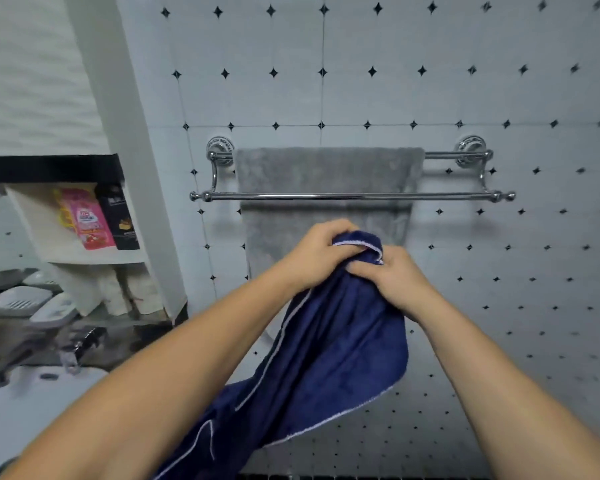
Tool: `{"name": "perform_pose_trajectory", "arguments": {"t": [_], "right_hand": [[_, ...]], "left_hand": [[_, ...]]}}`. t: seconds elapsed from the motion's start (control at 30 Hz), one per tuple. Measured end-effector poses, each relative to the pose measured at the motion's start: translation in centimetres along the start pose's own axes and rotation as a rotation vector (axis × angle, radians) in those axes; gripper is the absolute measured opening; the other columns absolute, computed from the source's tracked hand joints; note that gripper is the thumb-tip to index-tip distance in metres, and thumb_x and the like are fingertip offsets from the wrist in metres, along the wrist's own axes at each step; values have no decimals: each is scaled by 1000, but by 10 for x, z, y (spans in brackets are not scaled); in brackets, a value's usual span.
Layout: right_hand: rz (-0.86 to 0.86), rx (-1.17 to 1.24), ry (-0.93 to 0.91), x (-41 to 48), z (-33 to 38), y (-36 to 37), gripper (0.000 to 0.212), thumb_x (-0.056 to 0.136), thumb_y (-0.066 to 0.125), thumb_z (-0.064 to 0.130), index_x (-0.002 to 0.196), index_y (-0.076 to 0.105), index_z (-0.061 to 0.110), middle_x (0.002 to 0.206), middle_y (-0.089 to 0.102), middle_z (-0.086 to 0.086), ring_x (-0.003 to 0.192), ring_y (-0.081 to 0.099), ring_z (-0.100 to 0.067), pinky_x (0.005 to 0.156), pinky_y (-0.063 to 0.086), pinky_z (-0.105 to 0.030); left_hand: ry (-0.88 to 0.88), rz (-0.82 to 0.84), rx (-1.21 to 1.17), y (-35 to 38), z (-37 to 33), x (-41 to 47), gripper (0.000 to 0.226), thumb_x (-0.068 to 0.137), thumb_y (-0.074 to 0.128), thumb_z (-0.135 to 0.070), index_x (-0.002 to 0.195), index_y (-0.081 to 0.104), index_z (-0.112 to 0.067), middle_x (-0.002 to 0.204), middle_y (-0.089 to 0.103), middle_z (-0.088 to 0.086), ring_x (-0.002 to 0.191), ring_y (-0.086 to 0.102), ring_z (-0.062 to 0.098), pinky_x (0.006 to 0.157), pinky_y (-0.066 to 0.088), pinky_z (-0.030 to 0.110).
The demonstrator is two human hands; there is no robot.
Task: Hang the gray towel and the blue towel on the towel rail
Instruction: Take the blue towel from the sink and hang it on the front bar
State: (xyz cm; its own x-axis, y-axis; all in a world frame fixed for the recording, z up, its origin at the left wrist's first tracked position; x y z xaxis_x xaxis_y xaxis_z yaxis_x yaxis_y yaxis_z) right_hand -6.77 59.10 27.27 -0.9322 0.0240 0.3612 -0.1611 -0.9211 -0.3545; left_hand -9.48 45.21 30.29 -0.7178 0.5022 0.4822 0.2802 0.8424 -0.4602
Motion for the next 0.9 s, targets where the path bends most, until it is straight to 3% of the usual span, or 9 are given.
{"name": "perform_pose_trajectory", "arguments": {"t": [0.07, 0.17, 0.23, 0.33, 0.5, 0.63, 0.73, 0.8, 0.9], "right_hand": [[-30, -11, -29, -3, 1, -5, 17, 82, 69, 2, 87, 76, 16, 78, 72, 8, 69, 59, 2, 68, 48, -21], [-92, -60, 32, -11, -2, -15, 23, 82, 67, 4, 68, 72, 21, 66, 69, 11, 65, 57, -3, 61, 47, -20], [-188, -43, 82, -16, -5, -30, 34, 83, 61, 5, 55, 63, 24, 55, 59, 15, 56, 50, -6, 48, 41, -15], [-317, -6, 138, -22, -5, -59, 31, 82, 59, 7, 55, 64, 22, 50, 58, 16, 46, 49, -1, 41, 38, -13], [-436, 80, 193, -29, -4, -92, 16, 80, 60, 13, 65, 67, 16, 59, 62, 8, 60, 55, -10, 54, 44, -22], [-286, -161, 202, -29, -8, -91, 8, 81, 70, 9, 87, 70, 15, 87, 72, 0, 83, 64, -17, 73, 49, -30], [-4, -356, 215, -29, -9, -58, 76, 66, 89, 24, 132, 53, 29, 122, 57, 10, 107, 55, -10, 90, 38, -25], [198, -362, 159, -29, -2, -16, 102, 54, 92, 42, 141, 39, 42, 120, 52, 26, 103, 53, 6, 88, 37, -15], [222, -353, 25, -19, 4, 30, 73, 59, 87, 39, 123, 53, 47, 101, 64, 29, 85, 59, 15, 72, 41, -9]], "left_hand": [[-11, 17, -133, 3, 8, -16, 31, 80, 75, -4, 106, 62, -14, 94, 66, -5, 82, 61, 0, 81, 47, 16], [-30, 87, -38, 12, 34, -39, 59, 71, 75, -2, 120, 52, -26, 111, 61, -8, 91, 61, 7, 88, 48, 20], [-130, 131, 9, 18, 58, -56, 59, 70, 66, -2, 119, 51, -29, 112, 62, -6, 98, 62, 9, 92, 49, 26], [-319, 137, 111, 15, 96, -85, 51, 63, 61, -14, 113, 56, -24, 107, 70, 1, 98, 66, 17, 89, 53, 37], [-486, 6, 274, -10, 136, -105, 38, 67, 64, -8, 98, 63, -31, 93, 71, -1, 90, 66, 22, 83, 52, 31], [-562, -235, 213, -41, 128, -91, 20, 77, 60, -4, 77, 66, -24, 80, 71, 4, 83, 66, 26, 75, 52, 34], [-444, -148, 290, -46, 90, -60, 15, 78, 57, -6, 73, 69, -14, 79, 73, 10, 80, 66, 25, 70, 51, 34], [-360, 5, 311, -31, 58, -38, 14, 76, 57, -3, 68, 65, -11, 76, 72, 13, 72, 64, 23, 68, 52, 35], [-329, 158, 175, -11, 24, -20, 21, 70, 59, 5, 65, 68, -13, 61, 65, 4, 55, 54, 11, 58, 47, 25]]}}
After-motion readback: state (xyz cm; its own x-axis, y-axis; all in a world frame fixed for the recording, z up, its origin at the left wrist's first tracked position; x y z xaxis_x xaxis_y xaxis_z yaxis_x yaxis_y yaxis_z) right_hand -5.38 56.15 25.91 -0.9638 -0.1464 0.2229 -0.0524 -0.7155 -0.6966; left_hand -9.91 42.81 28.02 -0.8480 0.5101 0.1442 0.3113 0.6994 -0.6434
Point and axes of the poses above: each hand's wrist, its own x-axis towards the middle knuckle, its own y-axis out of the palm, z = x × y, the point moved 3 cm from there along x, towards the middle knuckle
